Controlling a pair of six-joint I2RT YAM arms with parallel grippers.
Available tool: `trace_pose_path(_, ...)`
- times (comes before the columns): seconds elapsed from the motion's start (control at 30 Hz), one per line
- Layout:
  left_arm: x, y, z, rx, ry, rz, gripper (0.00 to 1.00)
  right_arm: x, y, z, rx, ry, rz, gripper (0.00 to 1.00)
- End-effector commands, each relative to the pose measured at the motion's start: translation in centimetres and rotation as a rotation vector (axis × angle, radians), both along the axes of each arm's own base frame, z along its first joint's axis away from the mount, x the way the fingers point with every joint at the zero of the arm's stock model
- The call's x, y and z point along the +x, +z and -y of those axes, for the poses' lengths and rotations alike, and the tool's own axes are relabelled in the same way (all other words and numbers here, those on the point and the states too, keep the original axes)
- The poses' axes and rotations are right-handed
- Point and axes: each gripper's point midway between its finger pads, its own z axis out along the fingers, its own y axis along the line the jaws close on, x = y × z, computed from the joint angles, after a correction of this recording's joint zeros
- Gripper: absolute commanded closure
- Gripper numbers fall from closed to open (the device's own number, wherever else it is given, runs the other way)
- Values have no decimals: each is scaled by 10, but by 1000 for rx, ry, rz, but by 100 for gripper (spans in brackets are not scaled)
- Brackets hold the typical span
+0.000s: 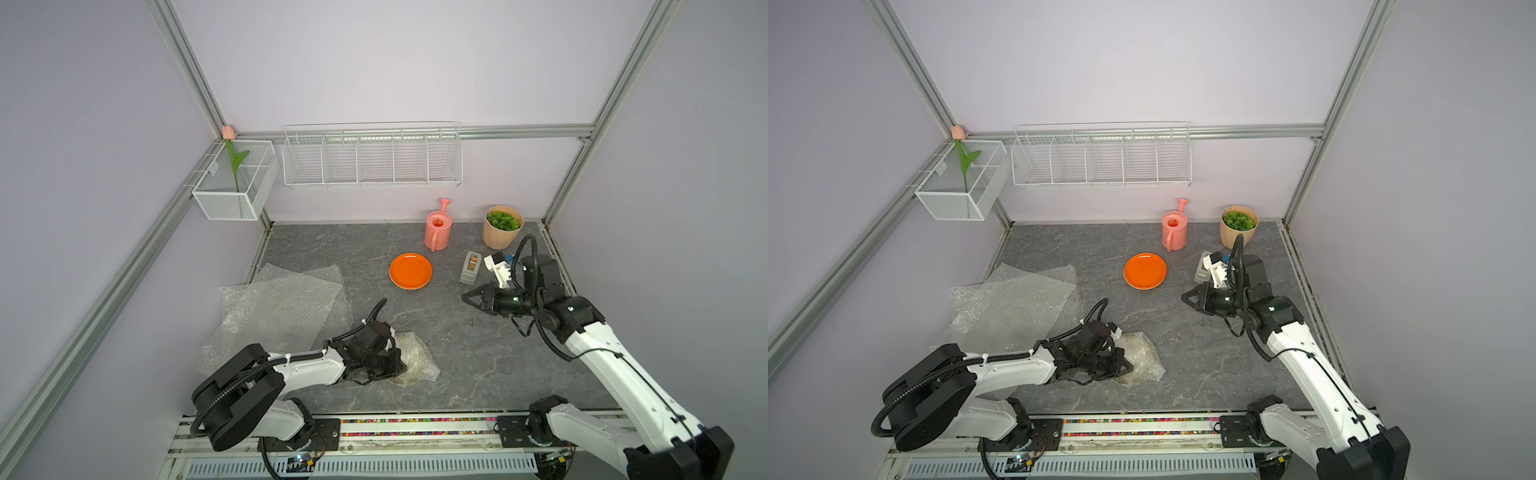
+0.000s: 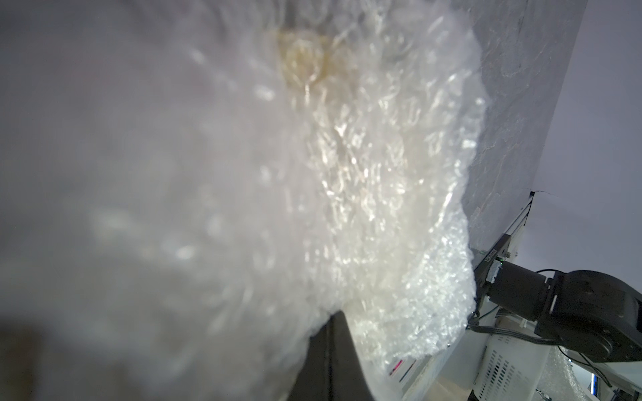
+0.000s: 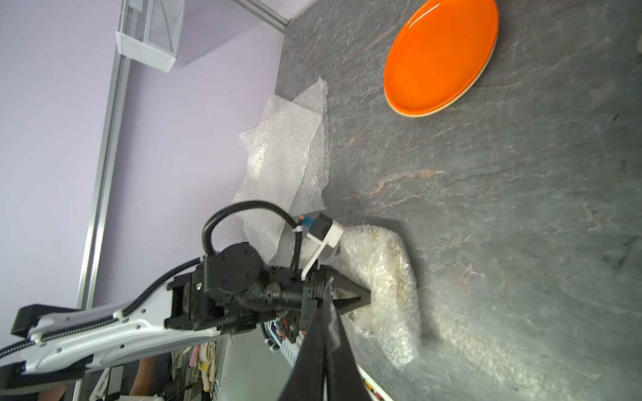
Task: Wrap dinner plates in bubble wrap
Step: Stick the tape on the bubble wrap.
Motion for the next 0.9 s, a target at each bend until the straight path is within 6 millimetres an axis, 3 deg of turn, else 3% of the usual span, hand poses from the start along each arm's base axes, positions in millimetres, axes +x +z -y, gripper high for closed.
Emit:
trace_pose_path(0.0,-10,-25,-20,94,4,-36,100,-38,-17,-3,-58,12,-80,93)
trace_pose_path(0.23,-12,-29,-22,79,-5,-20,100,-104,-21,-35,-79,138,-70,93)
trace_pose_path(0.33,-12,-30,-22,80,-10,-14,100,-131,-37,-48,-118,198,-76,93)
trace_pose_path(0.53,-12,-28,-23,69,-10,-4,100,-170,-50,-83,-133,309,-70,93)
trace_pose_path(0.7,-12,-25,-20,58,-18,-5,100,-174,-60,-111,-159,351,-58,93)
trace_pose_path(0.87,-14,-25,-19,47,-24,-11,100,-150,-72,-128,-198,319,-22,93)
